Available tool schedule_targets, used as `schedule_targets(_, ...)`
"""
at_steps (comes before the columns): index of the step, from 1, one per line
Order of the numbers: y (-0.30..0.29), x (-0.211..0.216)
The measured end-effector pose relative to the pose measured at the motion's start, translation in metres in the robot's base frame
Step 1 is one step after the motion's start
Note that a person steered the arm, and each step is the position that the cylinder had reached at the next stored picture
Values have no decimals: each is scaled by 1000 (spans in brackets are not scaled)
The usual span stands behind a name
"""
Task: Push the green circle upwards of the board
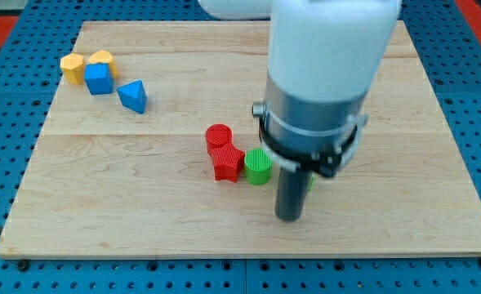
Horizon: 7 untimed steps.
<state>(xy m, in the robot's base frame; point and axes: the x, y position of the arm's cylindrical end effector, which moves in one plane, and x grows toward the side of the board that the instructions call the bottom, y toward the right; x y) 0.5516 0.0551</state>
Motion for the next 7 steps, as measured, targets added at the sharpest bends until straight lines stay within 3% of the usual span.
schedule_targets(1, 2, -47)
schedule_targets(2, 61, -79)
schedule_targets(3, 55, -8)
schedule_targets(4, -40, 2)
schedule_targets(5, -55, -32)
schedule_targets(7, 2, -62)
